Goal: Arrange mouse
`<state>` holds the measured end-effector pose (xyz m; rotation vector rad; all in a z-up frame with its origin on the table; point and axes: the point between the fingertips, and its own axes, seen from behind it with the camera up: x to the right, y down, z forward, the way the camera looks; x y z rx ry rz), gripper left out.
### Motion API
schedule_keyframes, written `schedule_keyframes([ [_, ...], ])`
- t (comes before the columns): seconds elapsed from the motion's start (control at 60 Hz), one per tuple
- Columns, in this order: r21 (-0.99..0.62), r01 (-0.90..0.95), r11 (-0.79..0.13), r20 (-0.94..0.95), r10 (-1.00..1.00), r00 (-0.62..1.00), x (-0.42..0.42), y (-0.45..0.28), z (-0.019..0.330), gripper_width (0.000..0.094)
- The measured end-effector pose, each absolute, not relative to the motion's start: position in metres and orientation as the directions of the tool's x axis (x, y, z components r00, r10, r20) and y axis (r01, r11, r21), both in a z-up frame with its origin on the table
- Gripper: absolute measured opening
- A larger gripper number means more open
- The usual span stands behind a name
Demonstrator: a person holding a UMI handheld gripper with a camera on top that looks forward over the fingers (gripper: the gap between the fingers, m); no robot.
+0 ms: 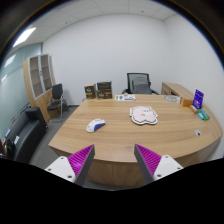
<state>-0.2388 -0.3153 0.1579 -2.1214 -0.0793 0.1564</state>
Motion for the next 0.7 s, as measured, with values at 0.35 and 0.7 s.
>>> schedule_keyframes([
  [0.35,-0.817,-0.065,-0.573,-0.123,0.064,0.990,-0.236,-0.314,0.153,0.0837],
  [0.7,-0.830,-0.032,-0.558,-0.116,0.115,0.987,-0.180,-0.274,0.119,0.0836],
])
